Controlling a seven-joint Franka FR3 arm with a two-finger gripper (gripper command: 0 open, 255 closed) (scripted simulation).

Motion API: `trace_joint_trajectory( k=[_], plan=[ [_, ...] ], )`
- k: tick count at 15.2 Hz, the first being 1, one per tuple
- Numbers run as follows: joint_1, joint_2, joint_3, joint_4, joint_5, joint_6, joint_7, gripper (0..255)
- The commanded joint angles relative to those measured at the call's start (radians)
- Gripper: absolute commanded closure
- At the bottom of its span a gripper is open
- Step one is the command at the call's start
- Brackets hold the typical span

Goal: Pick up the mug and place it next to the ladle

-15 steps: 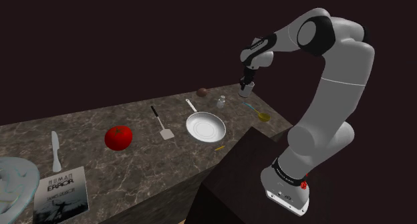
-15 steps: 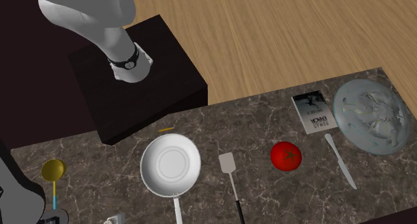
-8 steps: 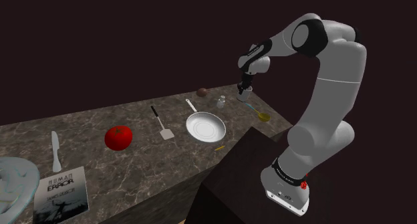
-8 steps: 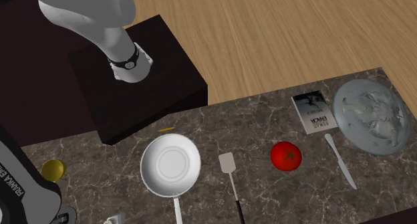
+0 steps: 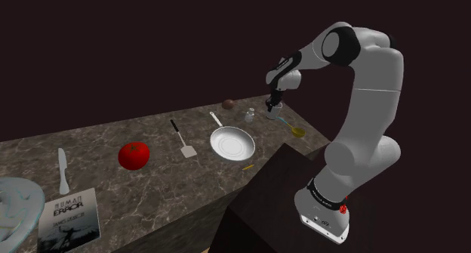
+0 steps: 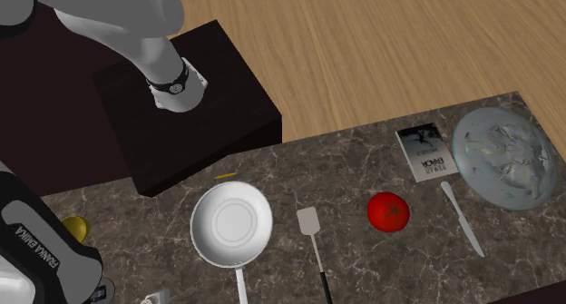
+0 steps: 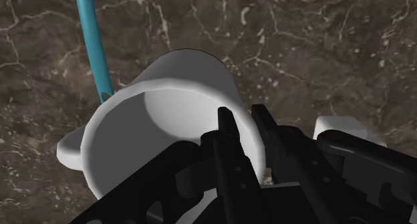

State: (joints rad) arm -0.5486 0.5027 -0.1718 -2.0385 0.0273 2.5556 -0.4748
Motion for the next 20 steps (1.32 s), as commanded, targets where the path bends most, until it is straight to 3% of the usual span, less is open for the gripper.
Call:
trace_joint_trajectory(
  k=[1, 12, 13, 18, 20],
  plan=[
    [-0.003, 0.022, 0.003, 0.002, 0.004, 0.021, -0.002, 255],
    [-0.008, 0.066, 0.010, 0.010, 0.011, 0.057, -0.005, 255],
    [-0.008, 0.066, 0.010, 0.010, 0.011, 0.057, -0.004, 0],
    [-0.008, 0.066, 0.010, 0.010, 0.011, 0.057, -0.004, 0],
    [0.002, 0.008, 0.001, -0.002, 0.001, 0.011, 0.002, 0]
  ],
)
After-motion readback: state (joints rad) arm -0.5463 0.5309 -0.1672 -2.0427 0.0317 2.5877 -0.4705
